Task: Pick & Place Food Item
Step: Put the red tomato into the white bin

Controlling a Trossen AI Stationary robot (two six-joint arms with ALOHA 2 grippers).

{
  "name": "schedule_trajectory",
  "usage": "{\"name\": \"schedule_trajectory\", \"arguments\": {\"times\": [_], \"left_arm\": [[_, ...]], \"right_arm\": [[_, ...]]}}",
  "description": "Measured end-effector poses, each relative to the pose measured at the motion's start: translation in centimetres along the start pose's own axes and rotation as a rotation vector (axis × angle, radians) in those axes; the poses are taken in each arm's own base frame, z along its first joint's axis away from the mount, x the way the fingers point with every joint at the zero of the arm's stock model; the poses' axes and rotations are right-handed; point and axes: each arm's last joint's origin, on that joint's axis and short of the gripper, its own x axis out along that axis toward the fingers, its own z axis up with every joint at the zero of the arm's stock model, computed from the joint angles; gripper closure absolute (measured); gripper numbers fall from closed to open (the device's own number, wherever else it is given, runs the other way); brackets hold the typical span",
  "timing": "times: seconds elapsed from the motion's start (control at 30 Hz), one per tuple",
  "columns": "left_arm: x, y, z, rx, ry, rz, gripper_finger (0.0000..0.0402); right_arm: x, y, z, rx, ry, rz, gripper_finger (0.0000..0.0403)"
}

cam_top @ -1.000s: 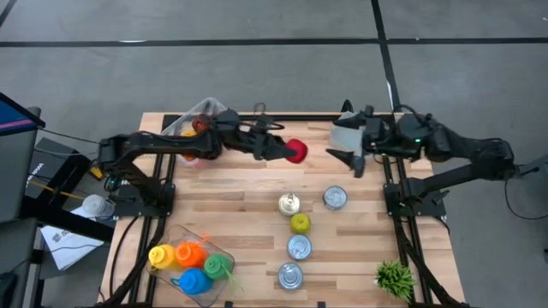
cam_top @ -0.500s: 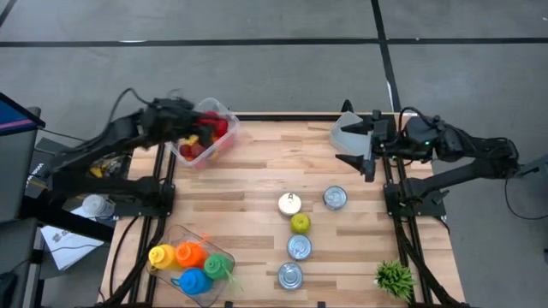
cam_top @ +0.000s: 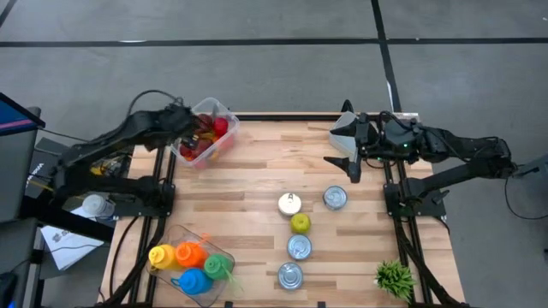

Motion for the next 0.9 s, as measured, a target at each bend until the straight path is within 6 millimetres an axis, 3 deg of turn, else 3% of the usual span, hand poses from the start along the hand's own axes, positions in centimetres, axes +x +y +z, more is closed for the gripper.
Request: {"name": "schedule_trajectory", "arguments": {"times": [0.3,0.57,0.7,0.9], "left_arm": [[4.2,-2.1,1.2,0.153,0.217,0.14,0.0112],[5.5,-2.2,1.8,0.201,0.248,0.151,0.0112],[5.9,-1.6,1.6,0.164,0.285,0.118,0.0112],[7.9,-2.3,-0.3,0.183,0.345,0.085,0.0112]], "right_arm": [[0.2,0.3,-0.2,0.021,0.019,0.014,0.0019],[0.1,0.3,-0.4,0.03,0.036,0.012,0.0019],[0.1,0.3,-0.4,0.03,0.036,0.012,0.0019],[0.1,0.3,-0.4,0.02,0.036,0.012,0.0019]]}}
